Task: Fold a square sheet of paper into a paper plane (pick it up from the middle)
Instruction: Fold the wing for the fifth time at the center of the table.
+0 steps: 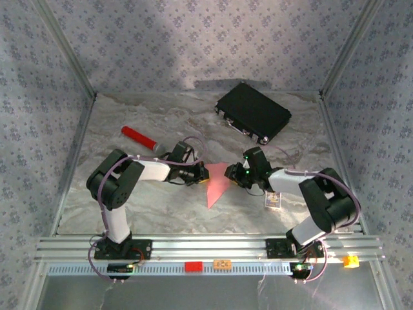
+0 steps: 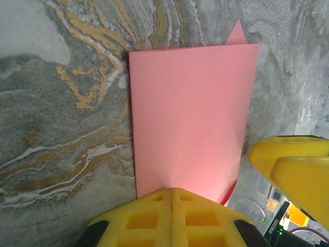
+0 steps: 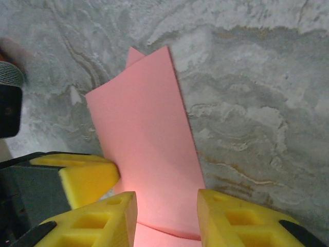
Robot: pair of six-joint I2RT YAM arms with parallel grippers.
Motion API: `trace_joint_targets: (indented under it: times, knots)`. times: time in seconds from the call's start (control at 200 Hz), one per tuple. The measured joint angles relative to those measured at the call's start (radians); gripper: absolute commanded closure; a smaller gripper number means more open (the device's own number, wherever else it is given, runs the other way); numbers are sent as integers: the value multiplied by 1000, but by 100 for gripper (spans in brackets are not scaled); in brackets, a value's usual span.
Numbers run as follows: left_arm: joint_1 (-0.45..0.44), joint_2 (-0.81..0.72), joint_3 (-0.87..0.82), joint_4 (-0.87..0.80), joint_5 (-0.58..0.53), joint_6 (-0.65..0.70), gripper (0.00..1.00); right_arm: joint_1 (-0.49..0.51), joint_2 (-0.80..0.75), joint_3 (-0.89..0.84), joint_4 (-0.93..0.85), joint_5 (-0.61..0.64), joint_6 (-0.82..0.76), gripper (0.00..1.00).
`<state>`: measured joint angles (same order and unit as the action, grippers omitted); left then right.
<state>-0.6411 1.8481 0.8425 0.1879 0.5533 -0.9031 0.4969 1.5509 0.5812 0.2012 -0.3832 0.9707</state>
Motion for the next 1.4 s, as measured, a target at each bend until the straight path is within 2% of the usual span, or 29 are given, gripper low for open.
trace_joint_targets:
  times: [0.795, 1.039, 1.399]
  knots:
    - [0, 0, 0, 0, 0, 0, 97, 53, 51, 46, -14, -58, -8, 60]
    - [0, 0, 0, 0, 0, 0, 97, 51, 43, 35, 53, -118, 44, 58]
    - [0, 1, 0, 0, 1, 0, 97, 82, 18, -68, 169, -138, 142, 56]
